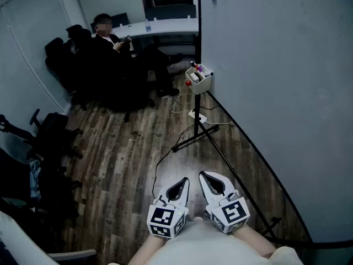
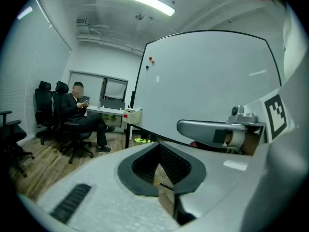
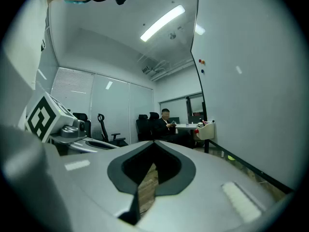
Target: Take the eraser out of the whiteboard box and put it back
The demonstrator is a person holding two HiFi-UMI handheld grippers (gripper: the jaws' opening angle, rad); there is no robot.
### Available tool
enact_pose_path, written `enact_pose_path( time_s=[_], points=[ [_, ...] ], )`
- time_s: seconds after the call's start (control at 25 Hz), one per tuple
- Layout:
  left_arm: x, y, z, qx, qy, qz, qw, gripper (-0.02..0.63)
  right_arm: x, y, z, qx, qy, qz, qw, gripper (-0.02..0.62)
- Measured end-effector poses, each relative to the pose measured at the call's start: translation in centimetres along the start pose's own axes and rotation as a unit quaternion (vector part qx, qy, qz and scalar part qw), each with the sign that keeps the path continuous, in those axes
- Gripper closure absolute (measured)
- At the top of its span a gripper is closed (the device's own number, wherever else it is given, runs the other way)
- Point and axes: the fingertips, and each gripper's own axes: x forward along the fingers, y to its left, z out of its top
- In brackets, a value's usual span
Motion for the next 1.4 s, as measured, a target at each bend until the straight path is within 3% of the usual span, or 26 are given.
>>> enact_pose_path(
  time_s=[0.52,0.88,1.4],
  points=[
    [-0.4,-3.0,-1.1,0.0,-0.002,-0.003,1.0,0.601,-2.5,0.9,-0.8,0.001,0.005,0.013,1.0,0.592],
    [-0.9,-2.9,-2.2,-0.017,0.011,0.008,0.9998,0.601,-2.2,2.0,-1.4,0.044,0.005,0.041,0.998,0.591],
    [2.3,4.5,-0.7,-0.024,0.017,0.019,0.9994,0.601,5.0,0.3,-0.5,0.035,0.008,0.033,0.999,0.591]
  ],
)
